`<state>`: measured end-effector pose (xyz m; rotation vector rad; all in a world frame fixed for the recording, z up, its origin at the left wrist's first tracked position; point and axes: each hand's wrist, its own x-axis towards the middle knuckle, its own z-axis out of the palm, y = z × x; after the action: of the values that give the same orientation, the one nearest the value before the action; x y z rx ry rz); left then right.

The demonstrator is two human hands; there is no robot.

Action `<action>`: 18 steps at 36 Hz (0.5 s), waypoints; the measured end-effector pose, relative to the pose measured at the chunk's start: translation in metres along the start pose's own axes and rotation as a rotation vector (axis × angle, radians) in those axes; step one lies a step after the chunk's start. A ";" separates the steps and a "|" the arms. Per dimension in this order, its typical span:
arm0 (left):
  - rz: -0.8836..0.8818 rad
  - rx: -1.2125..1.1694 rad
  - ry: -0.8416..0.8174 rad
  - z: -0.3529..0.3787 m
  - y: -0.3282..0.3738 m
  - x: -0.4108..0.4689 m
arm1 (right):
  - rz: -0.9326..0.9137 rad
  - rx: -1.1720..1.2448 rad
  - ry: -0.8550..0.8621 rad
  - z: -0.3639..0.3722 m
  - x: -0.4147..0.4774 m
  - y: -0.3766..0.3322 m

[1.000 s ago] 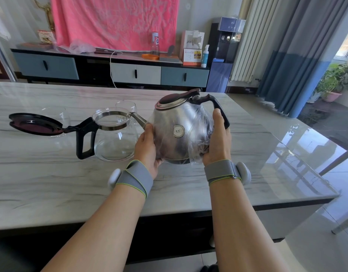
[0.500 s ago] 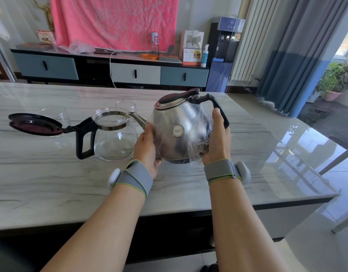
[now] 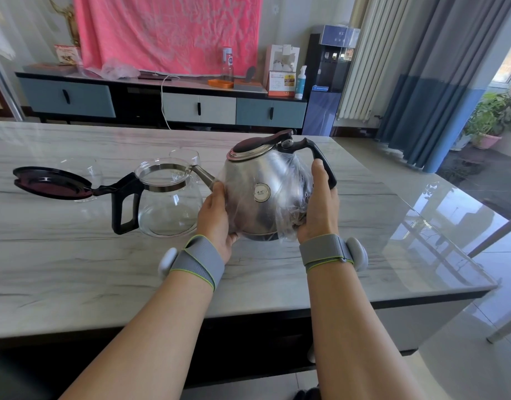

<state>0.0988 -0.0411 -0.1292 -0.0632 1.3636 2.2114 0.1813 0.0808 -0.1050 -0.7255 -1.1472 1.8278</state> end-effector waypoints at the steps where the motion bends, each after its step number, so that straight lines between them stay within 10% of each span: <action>1: 0.000 0.001 0.000 0.000 0.000 0.000 | -0.001 0.000 -0.001 0.000 0.000 0.000; 18: 0.002 0.003 -0.004 0.000 0.001 -0.001 | -0.001 0.007 -0.003 0.002 -0.005 -0.002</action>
<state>0.0994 -0.0414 -0.1283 -0.0568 1.3653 2.2096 0.1831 0.0761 -0.1025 -0.7183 -1.1424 1.8311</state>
